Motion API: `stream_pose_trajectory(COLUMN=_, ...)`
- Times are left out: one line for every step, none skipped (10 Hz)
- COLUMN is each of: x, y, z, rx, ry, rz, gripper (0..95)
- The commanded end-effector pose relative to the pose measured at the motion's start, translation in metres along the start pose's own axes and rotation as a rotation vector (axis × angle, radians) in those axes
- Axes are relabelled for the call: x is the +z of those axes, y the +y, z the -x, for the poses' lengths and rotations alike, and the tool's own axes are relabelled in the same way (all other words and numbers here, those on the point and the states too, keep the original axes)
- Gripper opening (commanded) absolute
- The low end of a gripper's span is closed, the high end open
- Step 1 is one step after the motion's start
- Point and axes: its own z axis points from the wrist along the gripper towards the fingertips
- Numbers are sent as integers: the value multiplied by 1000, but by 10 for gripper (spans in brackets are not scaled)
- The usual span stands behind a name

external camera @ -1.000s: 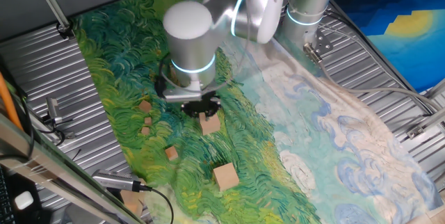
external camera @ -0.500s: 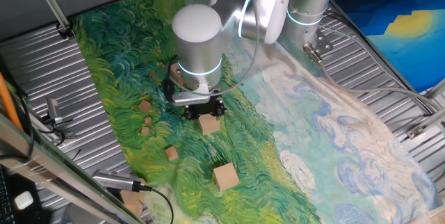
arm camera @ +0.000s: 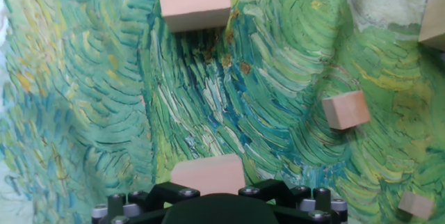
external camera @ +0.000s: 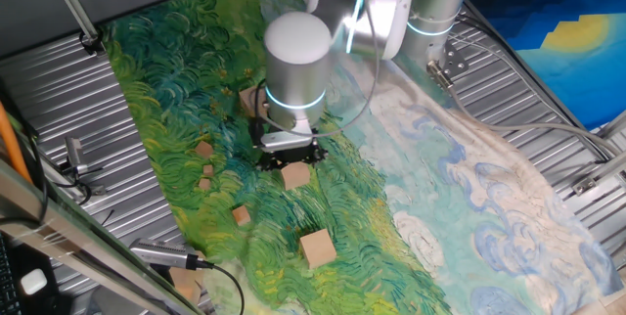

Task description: Stack the blocks into a pyramid shape

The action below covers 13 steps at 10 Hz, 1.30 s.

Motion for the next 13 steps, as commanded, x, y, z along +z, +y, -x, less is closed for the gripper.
stream_pose_trajectory(x=4, y=0, z=0, rx=0, ry=3, rz=-6, gripper=950)
stream_pose_trajectory(x=6, y=0, z=0, rx=0, ry=2, rz=-7, gripper=950)
stream_pose_trajectory(x=9, y=1, z=0, rx=1, ry=2, rz=-9, gripper=950)
stream_pose_trajectory(x=11, y=2, z=0, rx=-1, ry=1, rz=-11, gripper=950)
stream_pose_trajectory(x=13, y=2, z=0, rx=-4, ry=1, rz=-13, gripper=950)
stream_pose_trajectory(x=16, y=4, z=0, rx=-4, ry=1, rz=-18, gripper=950)
stream_pose_trajectory(x=18, y=4, z=0, rx=0, ry=-1, rz=-21, gripper=760)
stream_pose_trajectory(x=19, y=5, z=-1, rx=14, ry=0, rz=-23, gripper=760)
stream_pose_trajectory(x=19, y=5, z=-1, rx=29, ry=3, rz=-23, gripper=760)
stream_pose_trajectory(x=19, y=5, z=-1, rx=51, ry=5, rz=-25, gripper=380)
stream_pose_trajectory(x=19, y=5, z=-1, rx=75, ry=10, rz=-29, gripper=0)
stream_pose_trajectory(x=19, y=5, z=-1, rx=79, ry=9, rz=-31, gripper=0)
stream_pose_trajectory(x=18, y=5, z=-1, rx=83, ry=9, rz=-32, gripper=0)
